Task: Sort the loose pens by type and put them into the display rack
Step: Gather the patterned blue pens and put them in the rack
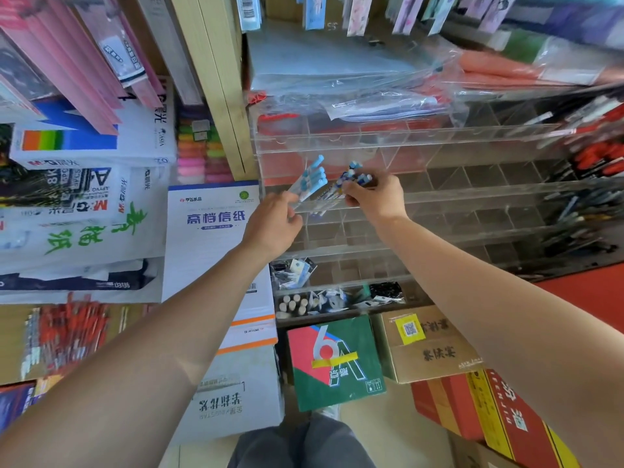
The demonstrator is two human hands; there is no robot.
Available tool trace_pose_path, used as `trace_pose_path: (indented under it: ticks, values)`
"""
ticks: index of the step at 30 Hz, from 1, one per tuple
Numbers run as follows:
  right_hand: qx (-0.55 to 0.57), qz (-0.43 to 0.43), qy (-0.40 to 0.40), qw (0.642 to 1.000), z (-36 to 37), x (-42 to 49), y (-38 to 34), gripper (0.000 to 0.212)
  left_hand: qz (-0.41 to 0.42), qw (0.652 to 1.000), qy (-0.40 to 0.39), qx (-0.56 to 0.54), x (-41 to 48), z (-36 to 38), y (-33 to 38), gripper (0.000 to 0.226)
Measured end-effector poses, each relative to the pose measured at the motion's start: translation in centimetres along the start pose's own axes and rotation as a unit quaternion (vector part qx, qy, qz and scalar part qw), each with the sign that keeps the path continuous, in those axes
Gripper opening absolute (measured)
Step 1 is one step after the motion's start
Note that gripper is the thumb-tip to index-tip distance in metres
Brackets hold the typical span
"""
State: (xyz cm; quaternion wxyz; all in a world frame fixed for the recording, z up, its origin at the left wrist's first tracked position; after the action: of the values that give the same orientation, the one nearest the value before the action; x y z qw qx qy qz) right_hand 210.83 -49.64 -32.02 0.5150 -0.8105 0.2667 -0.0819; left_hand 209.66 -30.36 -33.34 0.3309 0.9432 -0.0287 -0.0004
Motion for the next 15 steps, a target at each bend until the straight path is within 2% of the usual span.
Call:
trace_pose_path:
  ticks: [3,7,11,13,15]
  values:
    - [-0.017,-0.032,0.006,0.999,0.1,0.2,0.4,0.03,0.001,1.0,0.006,-0.004,-0.2,-0.1,0.0,0.039]
    - [-0.035,-0.068,0.035,0.996,-0.4,-0.2,0.5,0.042,-0.002,1.0,0.018,-0.021,-0.8,-0.4,0.1,0.039]
    - [0.005,-0.12,0.08,0.99,-1.3,-2.4,-0.9,0.024,-0.001,0.998,0.045,-0.043,-1.5,-0.8,-0.7,0.028]
    - [0.032,-0.131,0.035,0.99,-0.4,-4.3,-2.0,0.012,-0.008,0.996,0.064,-0.063,-2.0,-1.5,-1.4,0.02]
    - [0.055,-0.142,-0.029,0.988,1.6,-6.8,-3.1,0.013,-0.029,0.992,0.08,-0.089,-2.9,-2.6,-2.6,0.015]
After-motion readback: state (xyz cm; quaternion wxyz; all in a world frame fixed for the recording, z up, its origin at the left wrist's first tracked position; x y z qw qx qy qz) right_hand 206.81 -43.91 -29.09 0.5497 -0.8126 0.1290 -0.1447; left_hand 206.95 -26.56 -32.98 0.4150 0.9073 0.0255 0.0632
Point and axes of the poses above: each hand's wrist, its own x-axis towards the middle knuckle, its own z-axis out of the palm, y = z × x, the point moved 6 cm from there along x, towards the middle knuckle, and after that the axes turned 12 degrees about y, right-handed, at the moved point
